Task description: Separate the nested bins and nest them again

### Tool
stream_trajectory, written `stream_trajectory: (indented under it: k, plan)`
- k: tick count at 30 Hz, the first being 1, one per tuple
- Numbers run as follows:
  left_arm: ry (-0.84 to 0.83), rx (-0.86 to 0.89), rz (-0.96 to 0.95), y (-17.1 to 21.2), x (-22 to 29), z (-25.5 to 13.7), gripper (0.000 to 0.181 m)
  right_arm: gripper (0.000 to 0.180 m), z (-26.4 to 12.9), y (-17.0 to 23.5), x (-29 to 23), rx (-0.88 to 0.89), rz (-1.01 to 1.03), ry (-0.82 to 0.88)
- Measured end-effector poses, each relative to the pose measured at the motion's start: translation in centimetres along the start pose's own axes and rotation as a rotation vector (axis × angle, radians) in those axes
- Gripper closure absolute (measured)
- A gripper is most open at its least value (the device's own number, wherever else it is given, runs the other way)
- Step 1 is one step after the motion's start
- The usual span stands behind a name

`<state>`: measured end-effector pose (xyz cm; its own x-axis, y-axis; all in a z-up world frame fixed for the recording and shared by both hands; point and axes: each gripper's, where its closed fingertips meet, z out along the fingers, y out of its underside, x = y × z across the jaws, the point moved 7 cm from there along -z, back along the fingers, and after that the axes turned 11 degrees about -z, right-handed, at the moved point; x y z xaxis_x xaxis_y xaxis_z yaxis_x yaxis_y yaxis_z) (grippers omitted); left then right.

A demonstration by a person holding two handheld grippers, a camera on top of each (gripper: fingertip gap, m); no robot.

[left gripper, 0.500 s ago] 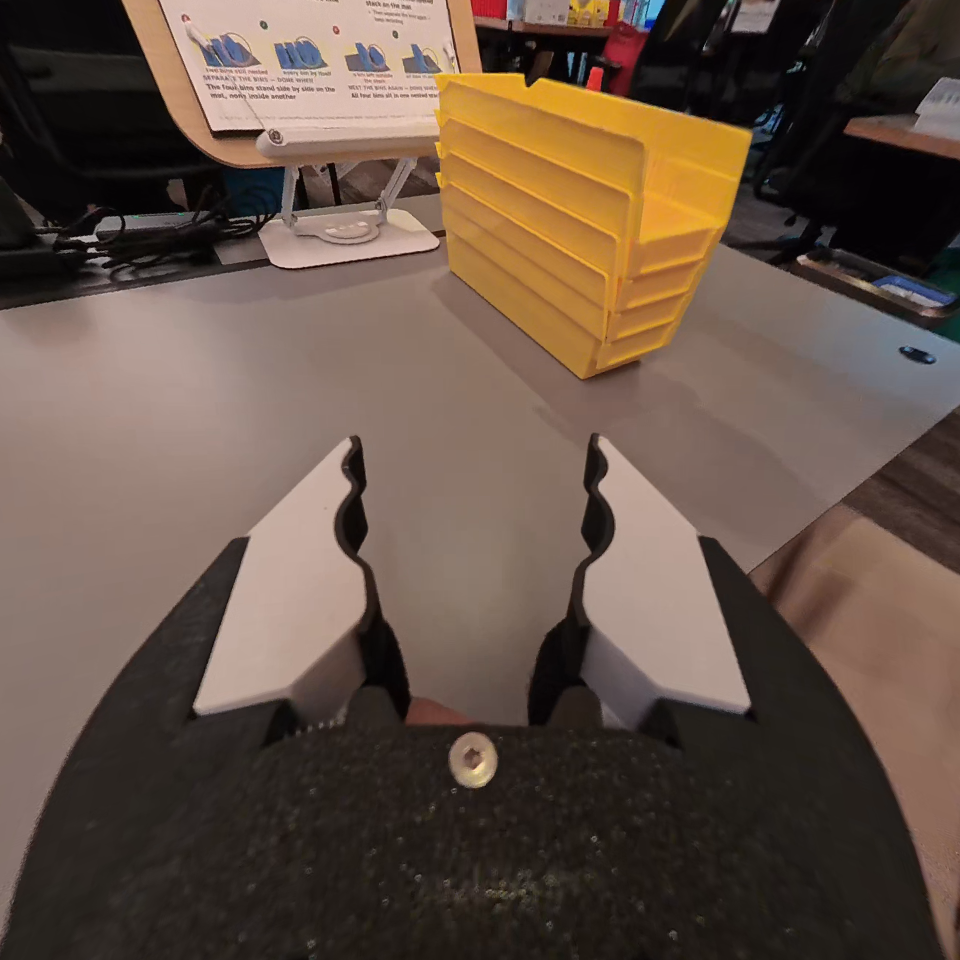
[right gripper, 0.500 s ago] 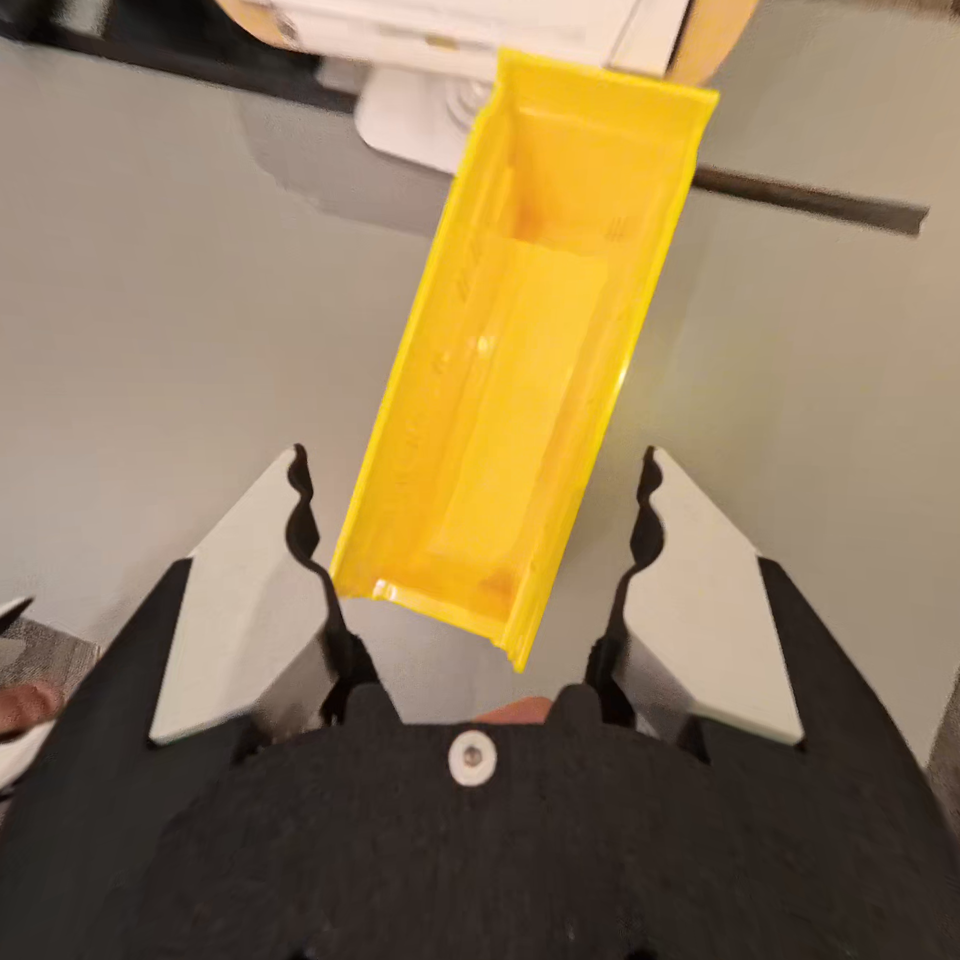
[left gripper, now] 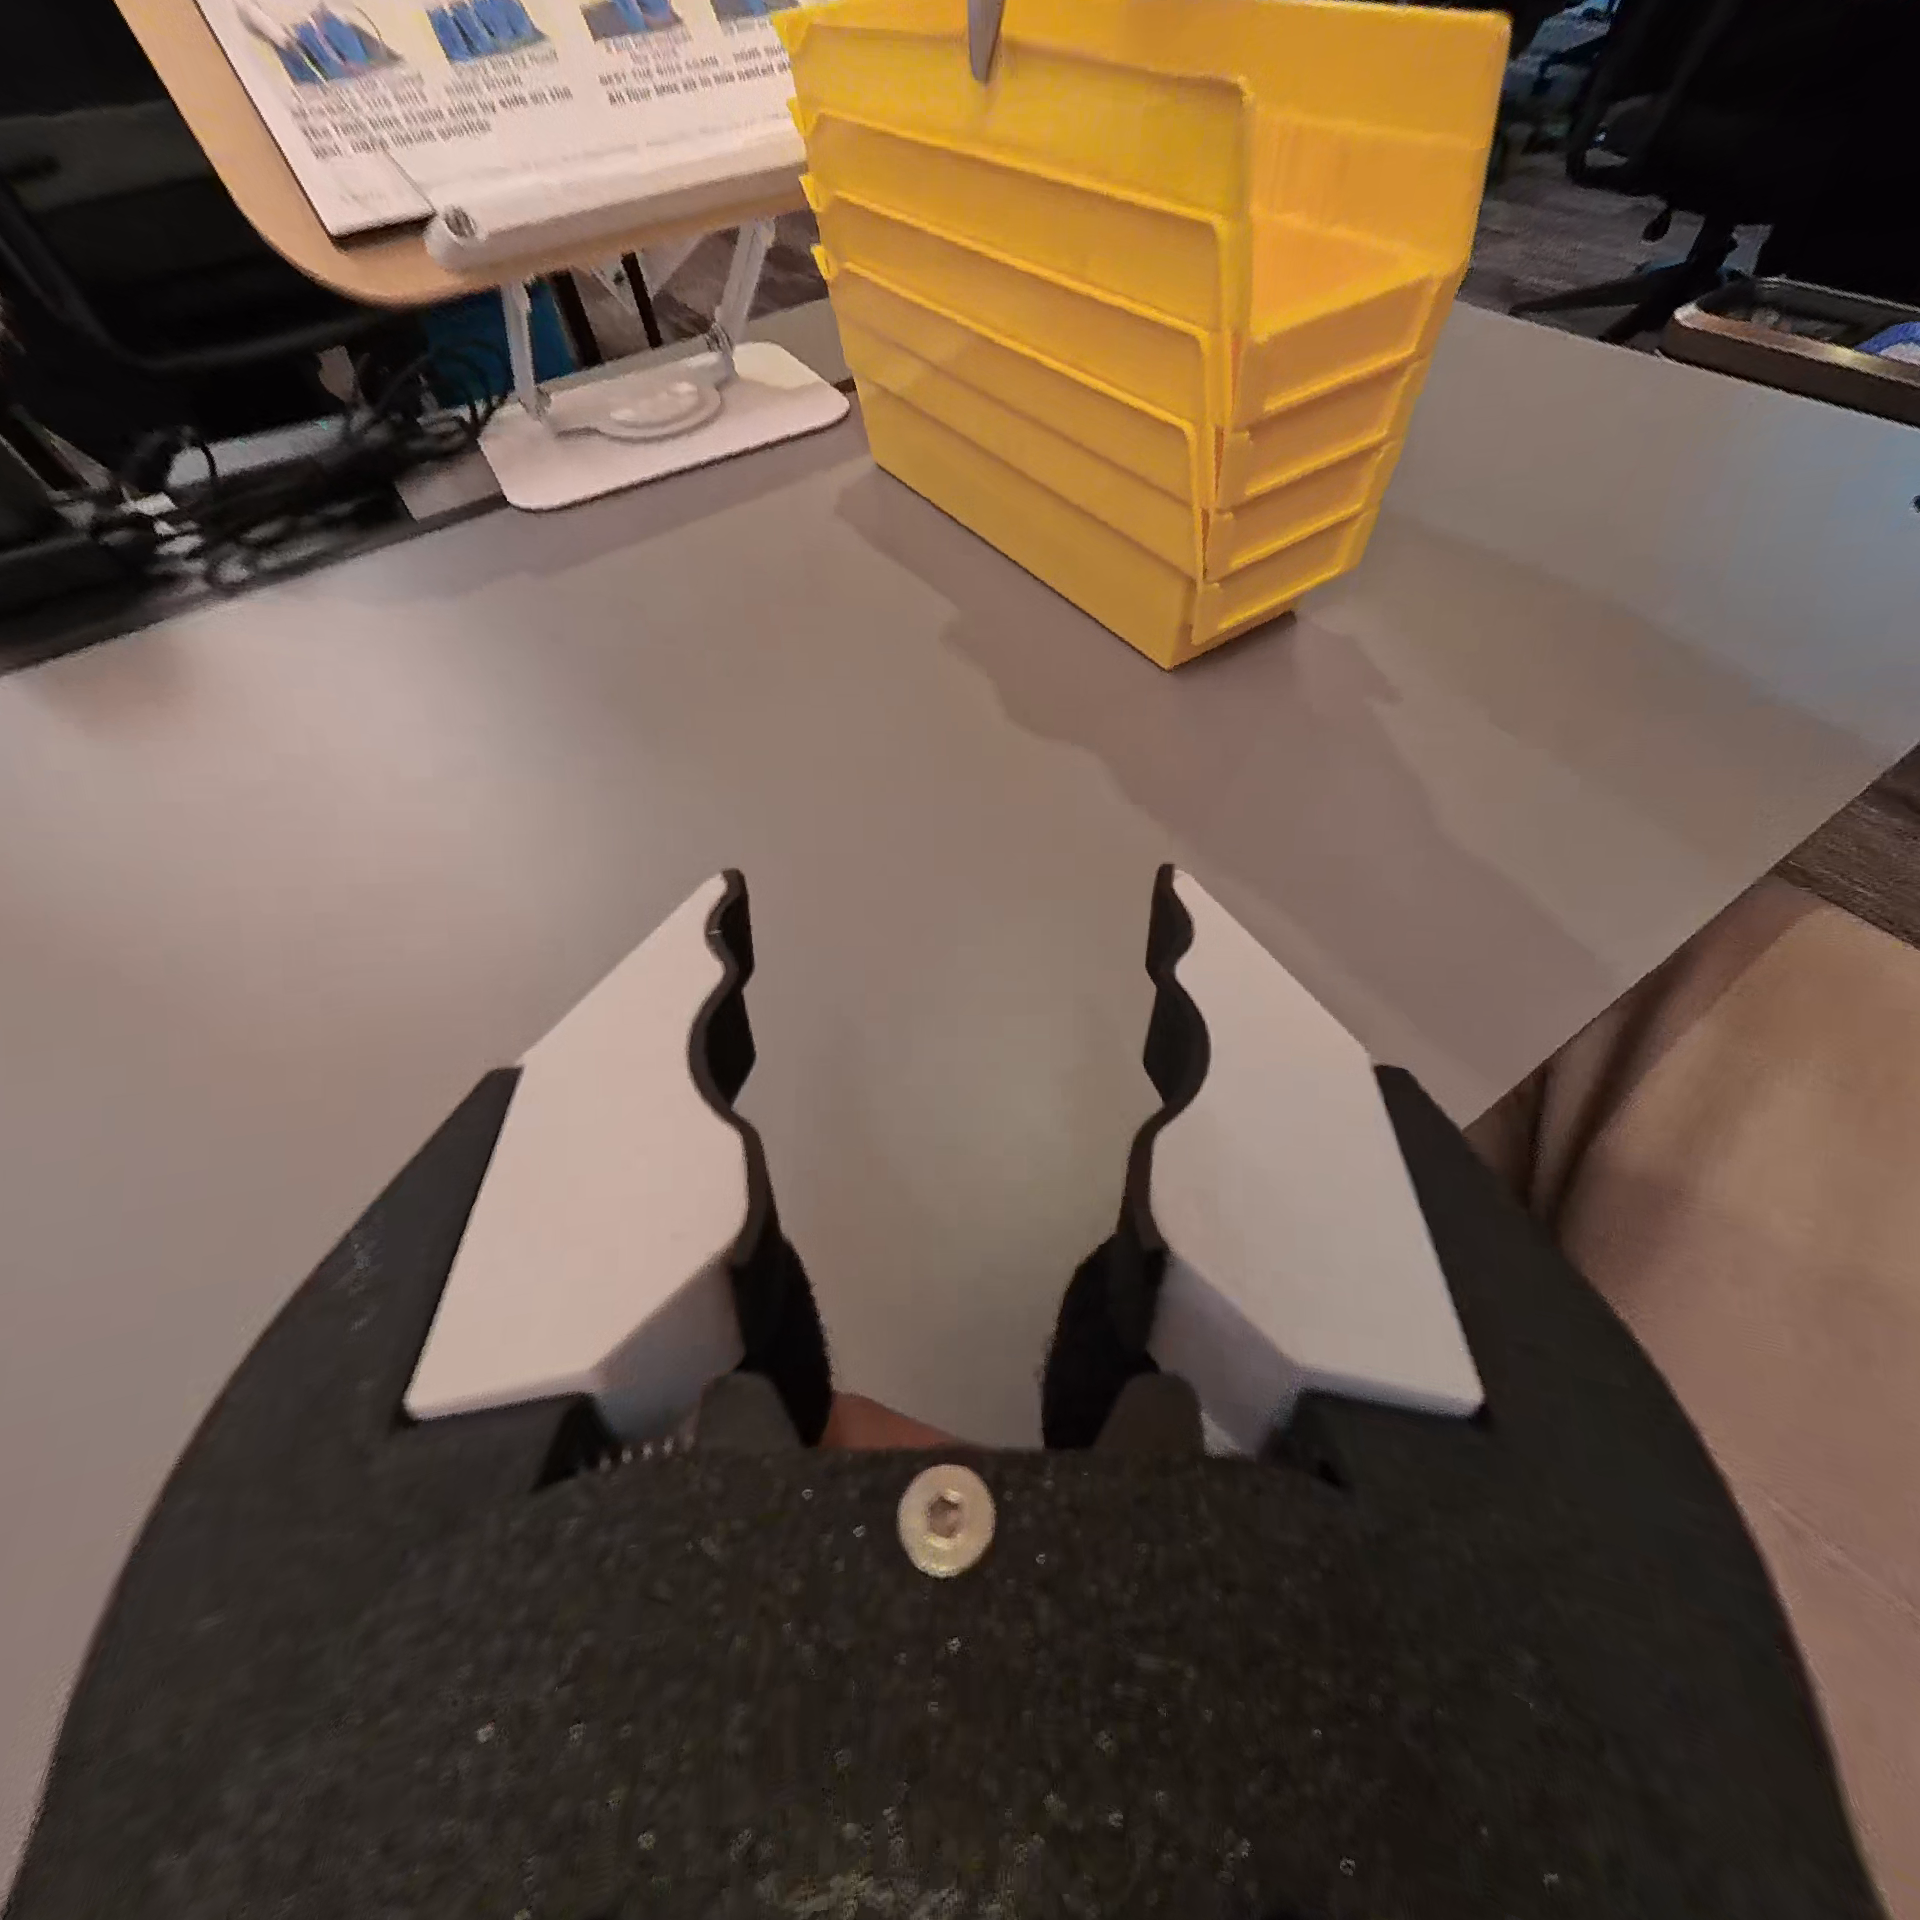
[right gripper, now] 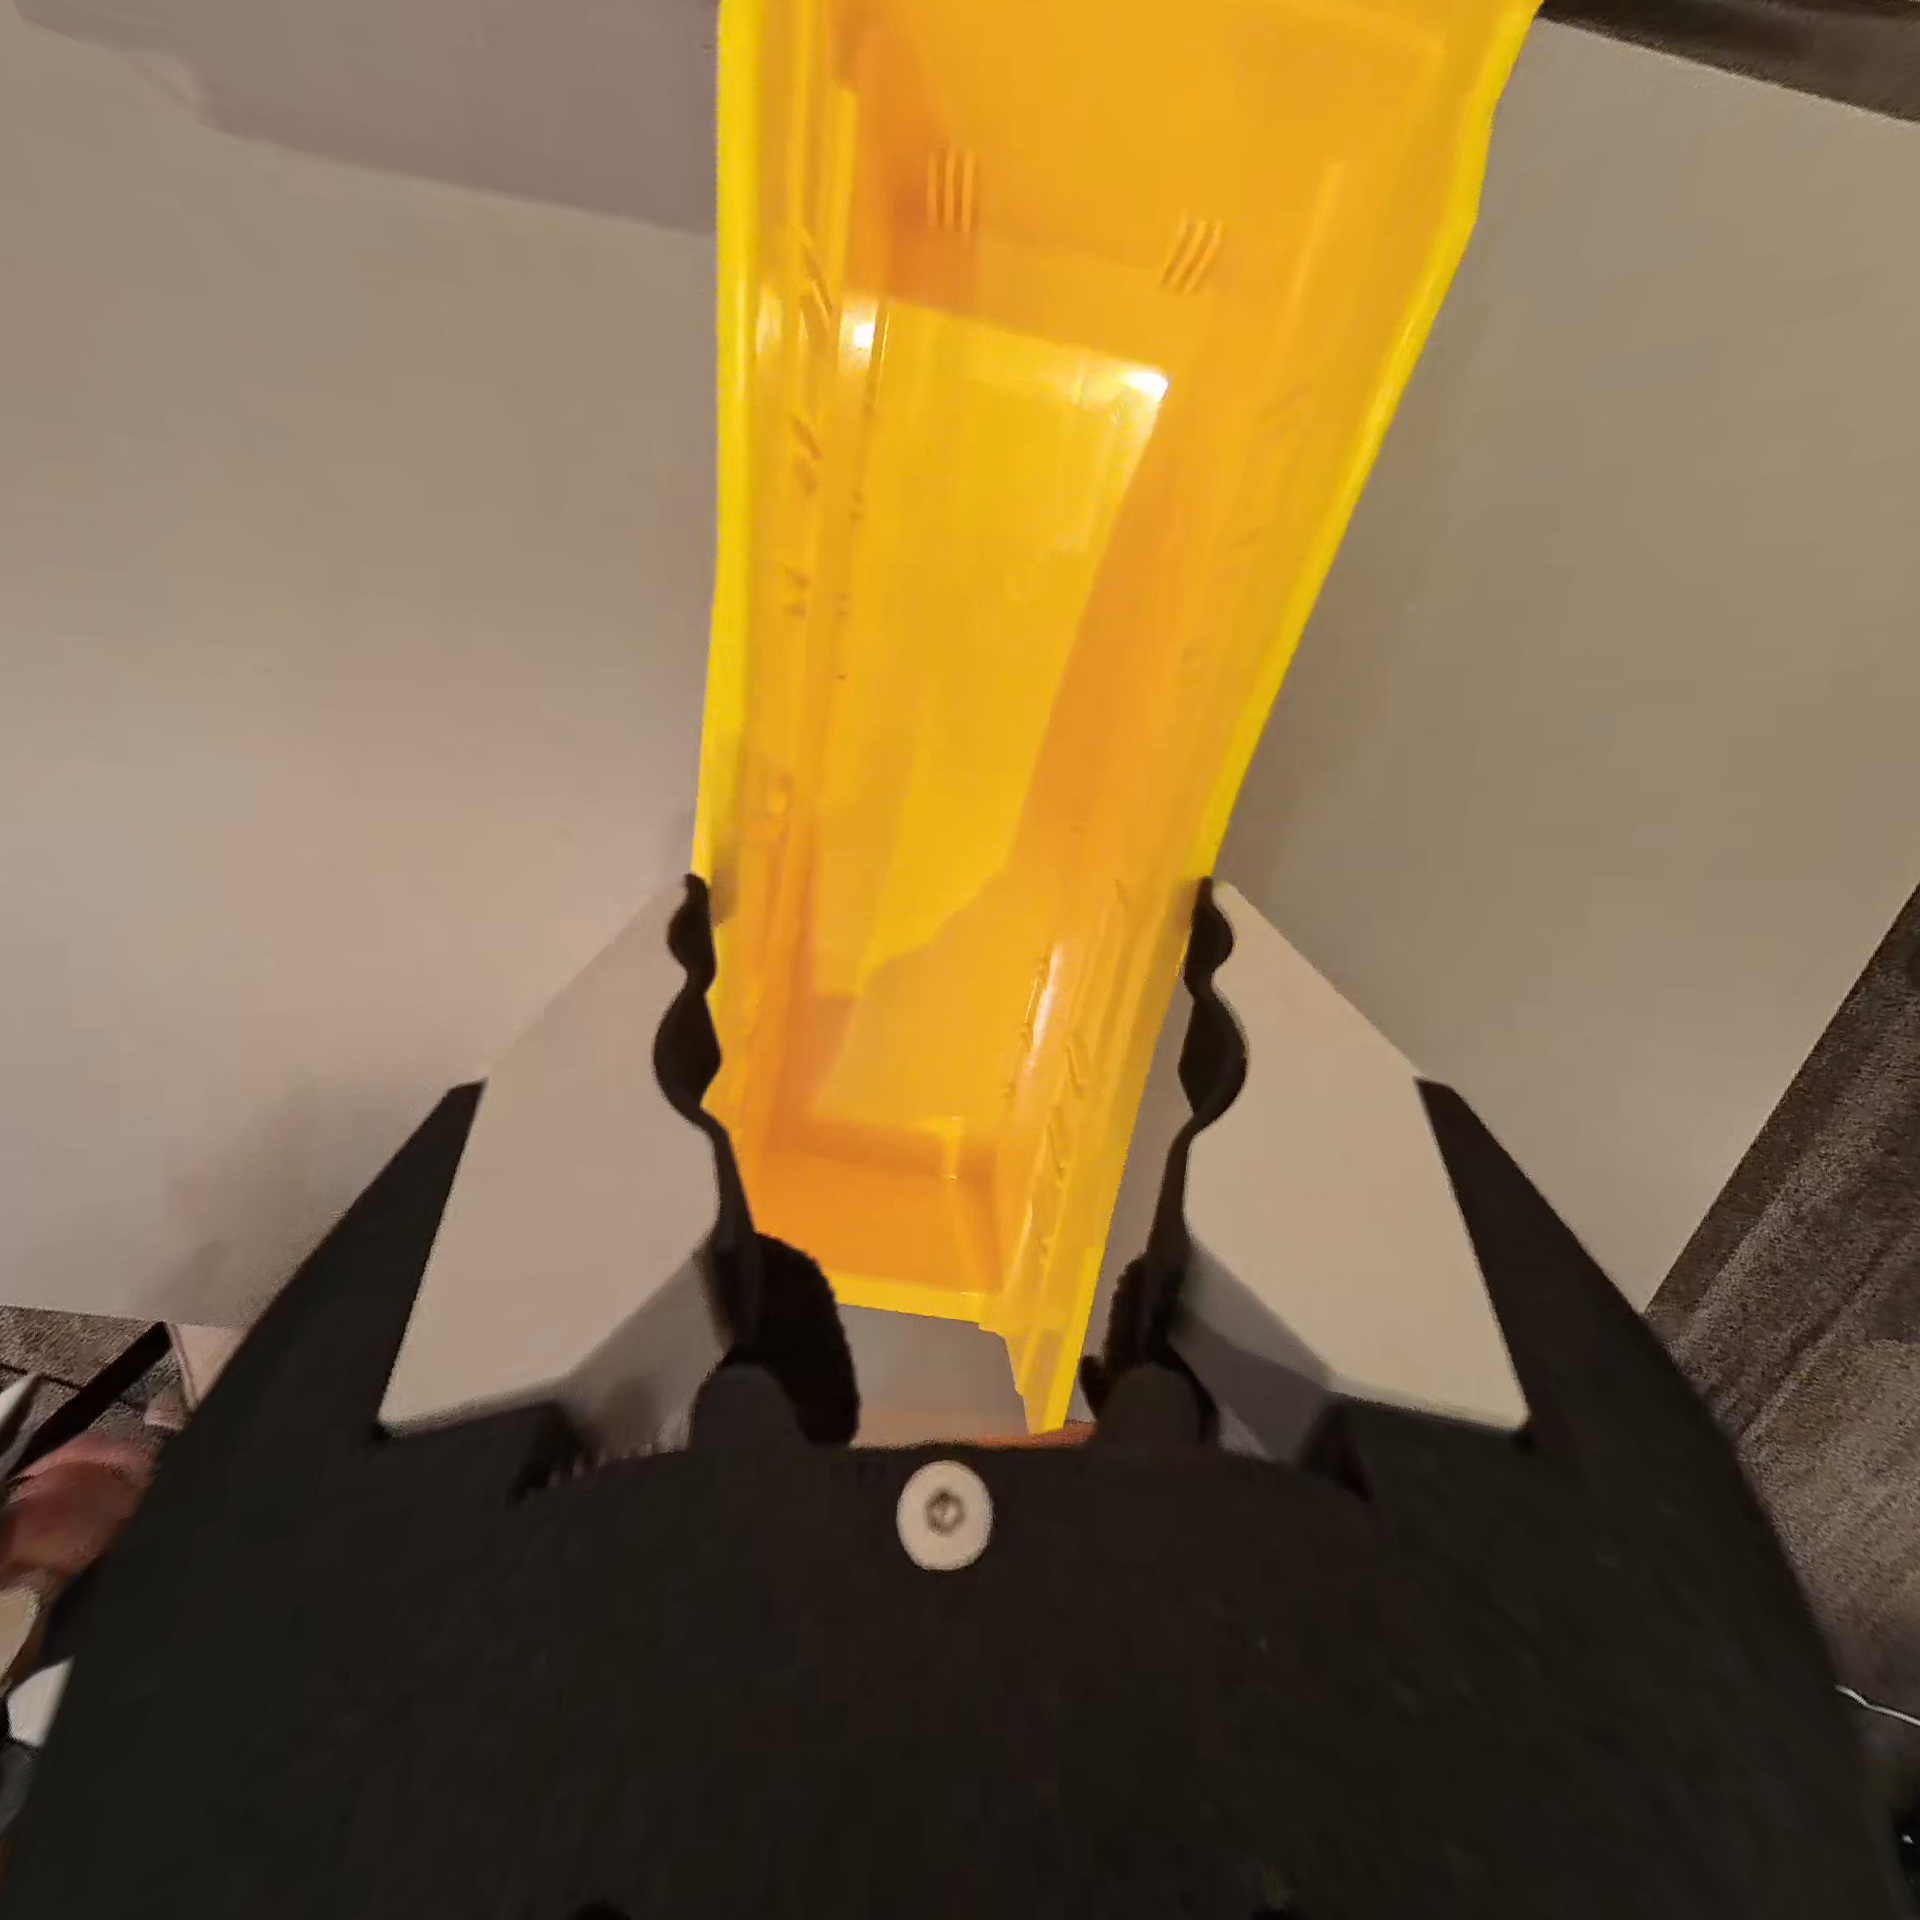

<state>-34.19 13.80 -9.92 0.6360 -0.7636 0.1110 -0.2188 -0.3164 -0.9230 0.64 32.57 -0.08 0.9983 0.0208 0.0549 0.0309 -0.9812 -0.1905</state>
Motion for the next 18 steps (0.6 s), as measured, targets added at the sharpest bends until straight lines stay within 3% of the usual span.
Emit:
stream_trajectory:
  k: [18]
  plan:
    - [-0.006,-0.054,-0.06,0.3,-0.8,0.2,0.11,0.1,-1.1,1.0,0.6,-0.045,0.011,-0.025]
